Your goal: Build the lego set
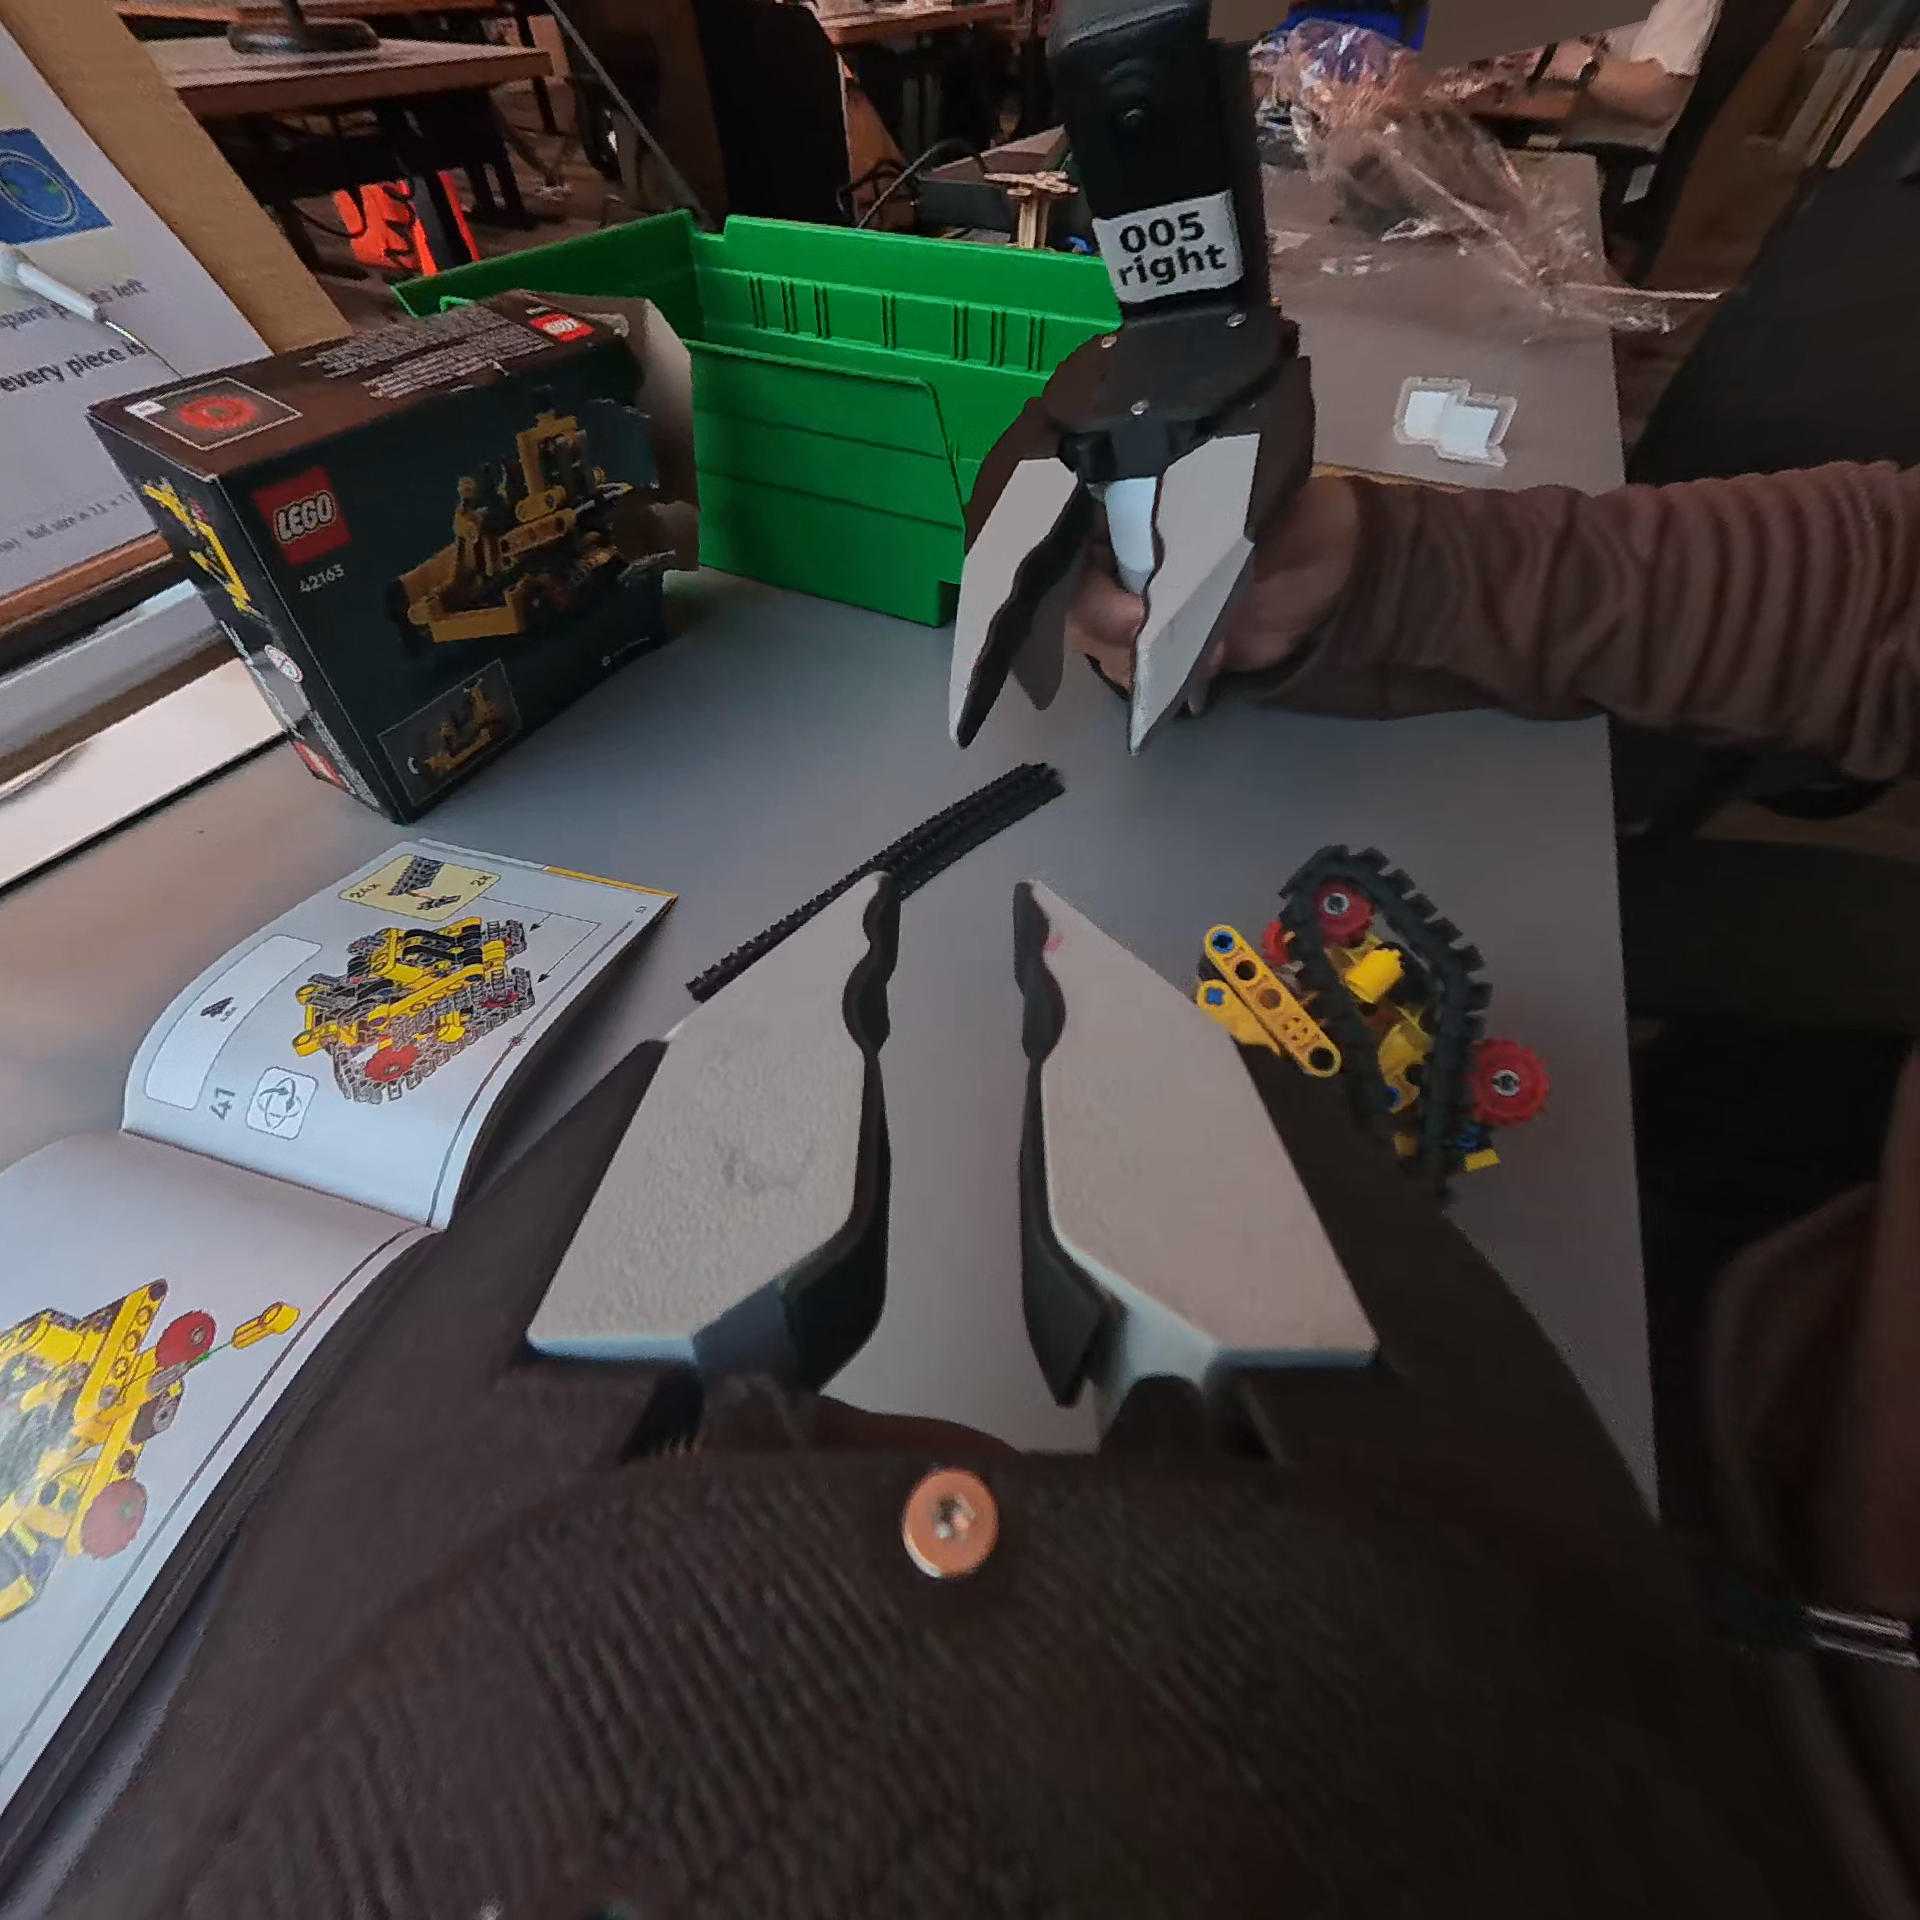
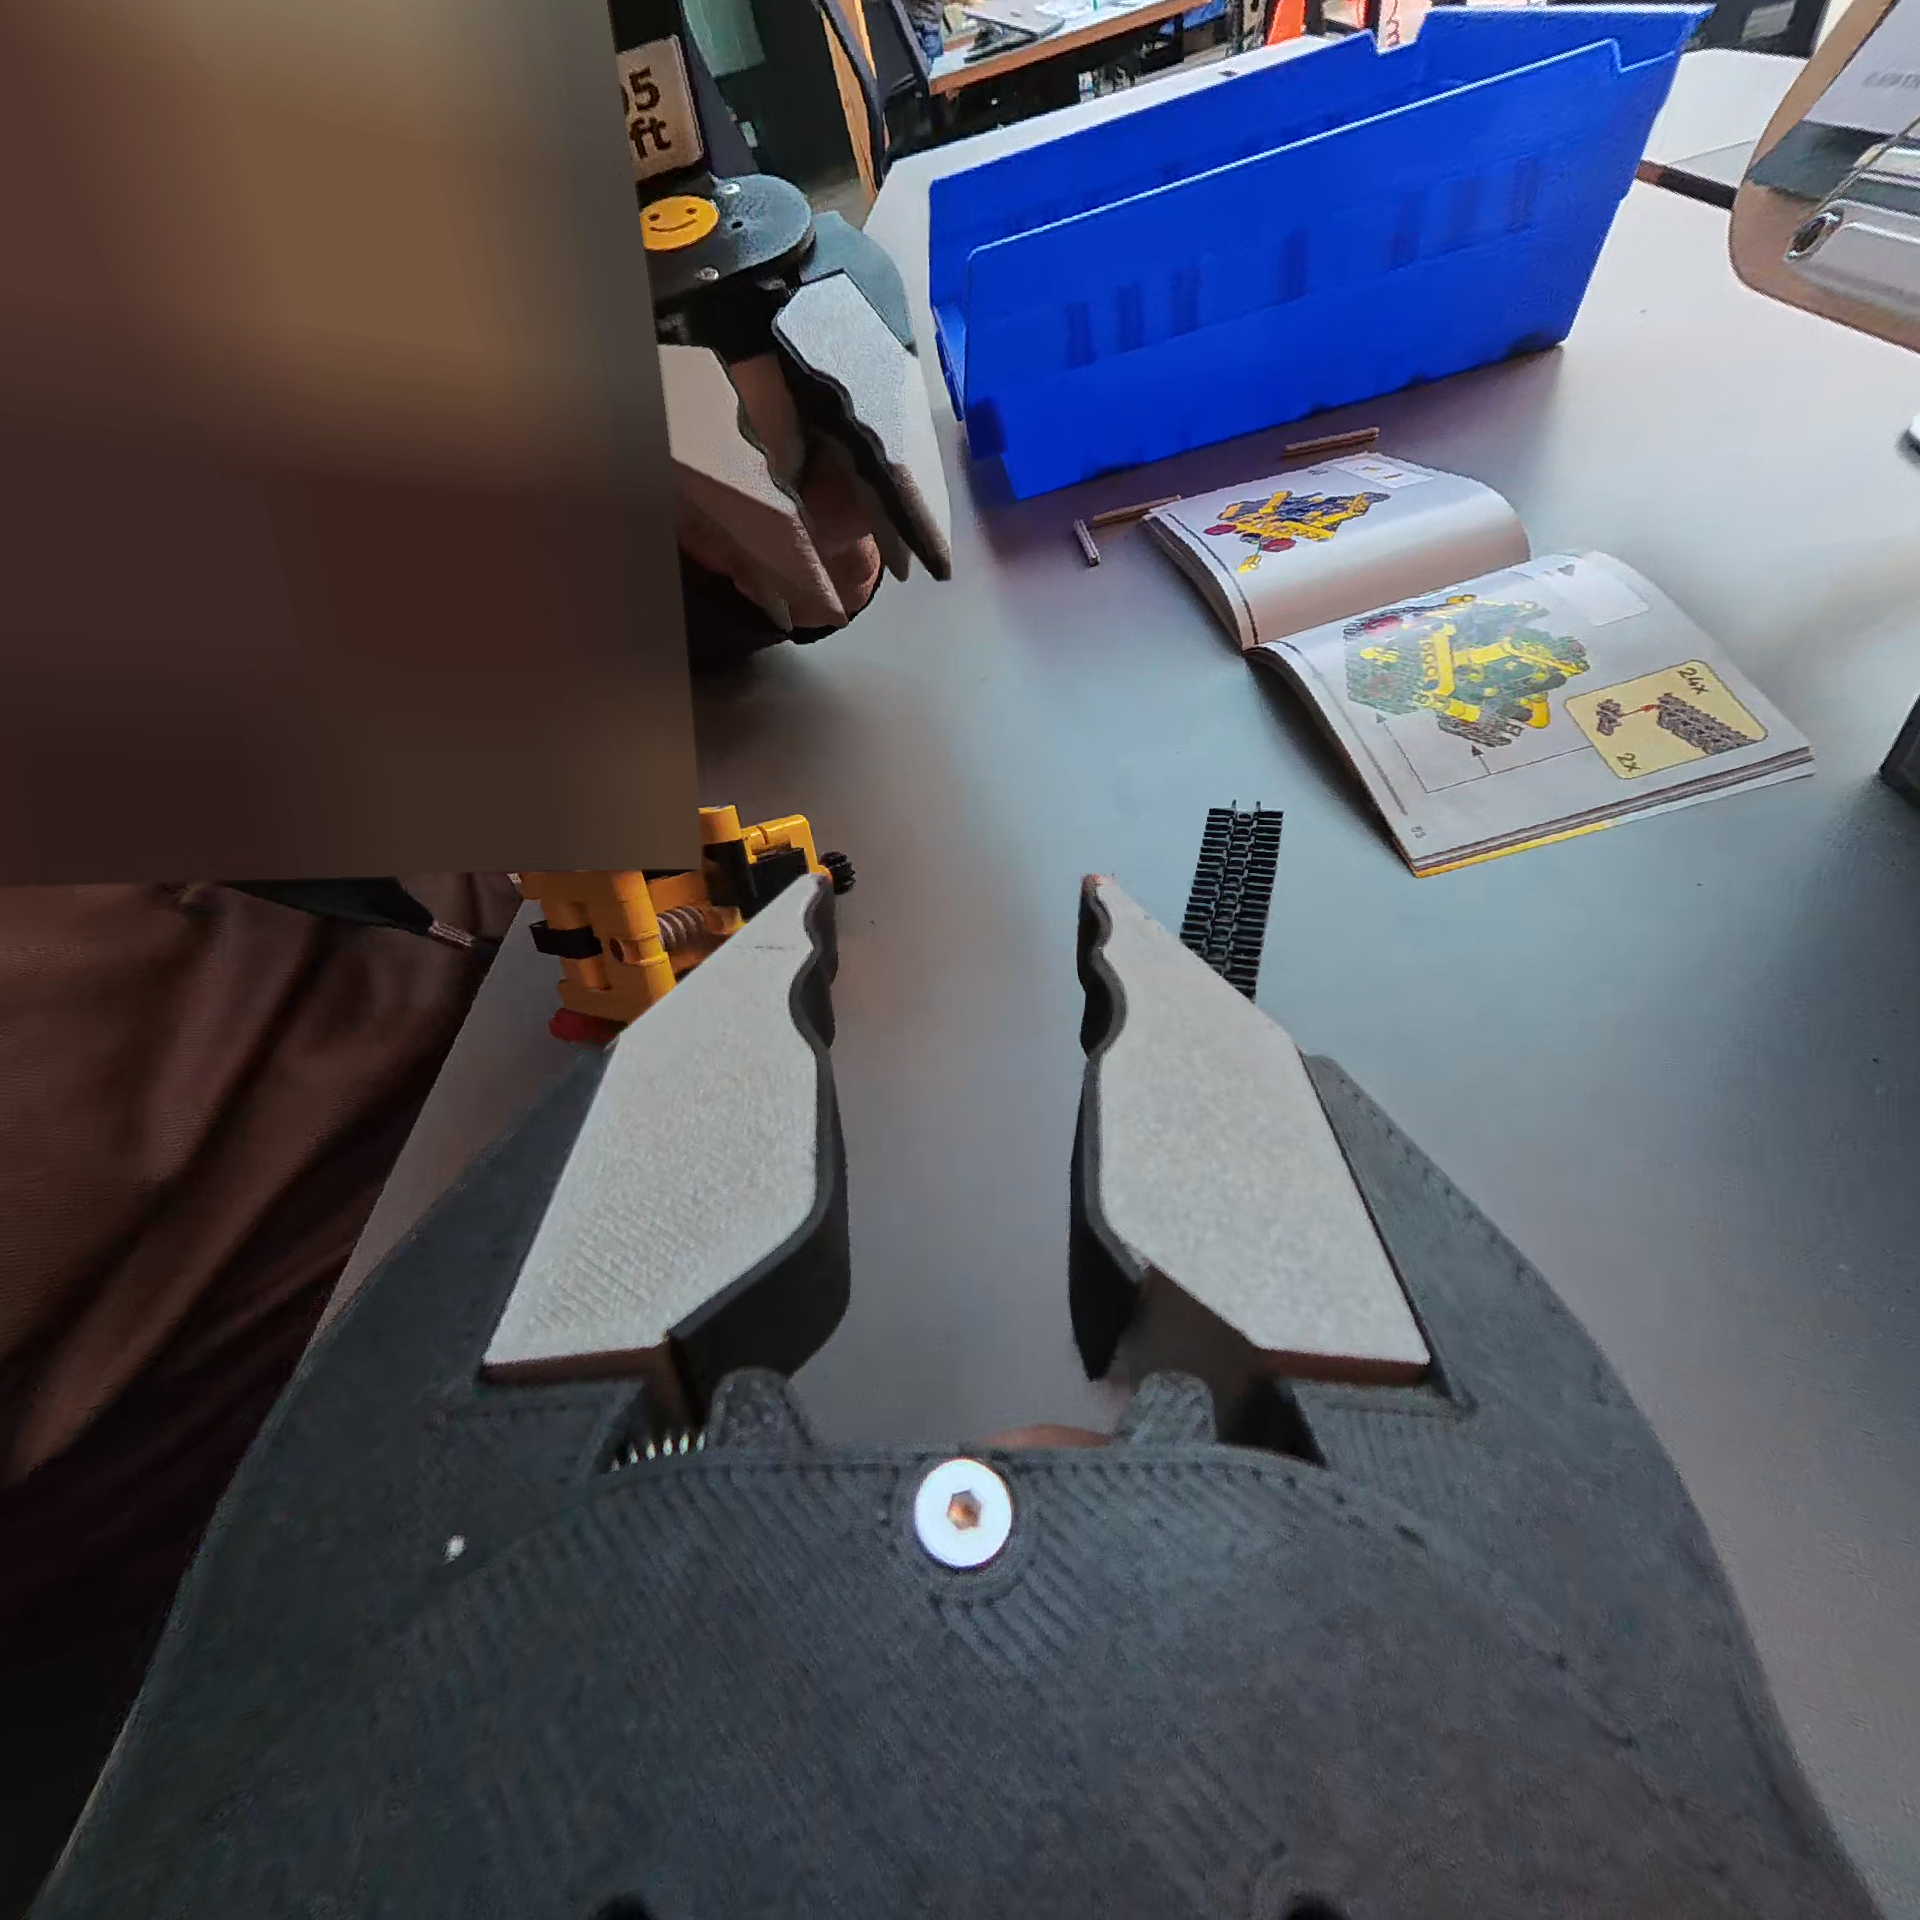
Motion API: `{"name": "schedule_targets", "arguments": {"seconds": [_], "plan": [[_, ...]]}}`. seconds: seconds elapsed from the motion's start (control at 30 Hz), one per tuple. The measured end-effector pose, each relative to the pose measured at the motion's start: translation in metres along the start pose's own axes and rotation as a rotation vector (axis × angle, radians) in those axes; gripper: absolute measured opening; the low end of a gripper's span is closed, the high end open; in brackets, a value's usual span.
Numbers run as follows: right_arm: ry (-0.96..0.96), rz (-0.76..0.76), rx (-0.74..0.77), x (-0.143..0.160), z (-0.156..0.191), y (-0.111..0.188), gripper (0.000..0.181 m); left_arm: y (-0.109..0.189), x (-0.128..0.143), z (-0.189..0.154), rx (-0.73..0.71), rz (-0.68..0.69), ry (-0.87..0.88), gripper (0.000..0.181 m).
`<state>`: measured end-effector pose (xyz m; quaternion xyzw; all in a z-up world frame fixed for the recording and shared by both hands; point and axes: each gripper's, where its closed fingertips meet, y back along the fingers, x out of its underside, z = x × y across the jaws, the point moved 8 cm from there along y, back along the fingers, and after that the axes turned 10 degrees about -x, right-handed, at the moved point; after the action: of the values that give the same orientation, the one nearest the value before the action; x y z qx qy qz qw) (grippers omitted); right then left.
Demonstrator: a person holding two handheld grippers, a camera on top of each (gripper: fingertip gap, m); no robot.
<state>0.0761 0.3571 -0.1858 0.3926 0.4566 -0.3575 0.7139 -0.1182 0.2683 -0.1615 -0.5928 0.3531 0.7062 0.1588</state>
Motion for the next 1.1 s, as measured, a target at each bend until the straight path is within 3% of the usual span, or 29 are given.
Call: {"name": "schedule_targets", "arguments": {"seconds": [0.17,0.37,0.53,0.77,0.9,1.1], "plan": [[0.003,0.081,0.050,0.004,-0.004,-0.006,0.043,-0.001,0.004,0.003,-0.048,0.008,-0.043,0.018],[0.132,0.194,0.346,0.006,-0.021,-0.007,0.041,-0.004,0.018,0.027,-0.244,0.071,-0.129,0.017],[0.157,0.253,0.465,0.008,-0.030,-0.009,0.038,-0.008,0.030,0.039,-0.363,0.117,-0.209,0.016],[0.238,0.388,0.718,0.014,-0.039,-0.009,0.034,-0.001,0.028,0.056,-0.543,0.032,-0.288,0.008],[0.242,0.444,0.817,0.017,-0.046,-0.009,0.018,0.006,0.026,0.070,-0.662,-0.014,-0.248,0.000],[0.195,0.482,0.977,0.018,-0.057,-0.002,0.009,0.011,0.025,0.075,-0.822,-0.037,-0.249,0.000]]}}
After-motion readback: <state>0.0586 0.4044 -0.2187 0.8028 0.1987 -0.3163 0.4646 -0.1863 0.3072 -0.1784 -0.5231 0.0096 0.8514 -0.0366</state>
